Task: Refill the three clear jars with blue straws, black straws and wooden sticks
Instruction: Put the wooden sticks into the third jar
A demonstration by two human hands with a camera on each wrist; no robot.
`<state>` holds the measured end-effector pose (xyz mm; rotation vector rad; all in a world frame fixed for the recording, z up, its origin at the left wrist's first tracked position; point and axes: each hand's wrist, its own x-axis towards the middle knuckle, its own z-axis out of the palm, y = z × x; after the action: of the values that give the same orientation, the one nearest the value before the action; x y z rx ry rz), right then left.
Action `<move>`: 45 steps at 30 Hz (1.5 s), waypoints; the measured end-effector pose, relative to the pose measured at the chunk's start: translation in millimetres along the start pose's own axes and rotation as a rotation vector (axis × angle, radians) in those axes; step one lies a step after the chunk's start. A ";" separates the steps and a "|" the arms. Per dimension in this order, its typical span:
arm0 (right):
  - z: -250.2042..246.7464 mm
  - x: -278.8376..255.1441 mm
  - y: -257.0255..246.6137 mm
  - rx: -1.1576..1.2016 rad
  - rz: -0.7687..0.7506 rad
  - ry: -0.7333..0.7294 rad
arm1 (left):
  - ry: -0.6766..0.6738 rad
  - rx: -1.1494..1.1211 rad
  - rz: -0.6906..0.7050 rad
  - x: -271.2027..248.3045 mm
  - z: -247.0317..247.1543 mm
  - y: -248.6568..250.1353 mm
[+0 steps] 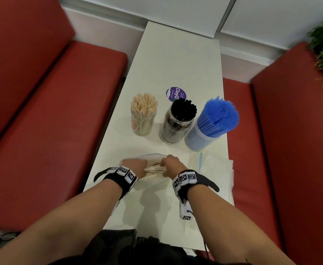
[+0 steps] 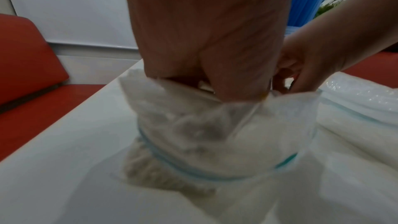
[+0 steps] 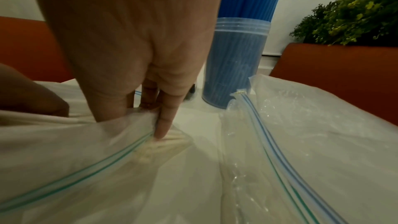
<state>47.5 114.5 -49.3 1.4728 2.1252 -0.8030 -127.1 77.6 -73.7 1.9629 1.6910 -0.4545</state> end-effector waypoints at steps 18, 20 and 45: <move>10.7 -13.1 2.3 0.065 0.034 0.182 | -0.018 -0.200 0.095 14.5 1.4 30.1; 14.1 -13.9 6.4 0.009 0.064 0.186 | -0.014 -0.207 0.076 13.1 4.3 29.2; 13.9 -9.2 2.0 0.766 0.248 0.394 | 0.156 -0.368 0.130 14.4 -12.0 47.4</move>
<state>52.8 99.3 -54.2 2.3931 1.9034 -1.4170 -79.0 91.5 -64.4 1.8543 1.5906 0.0577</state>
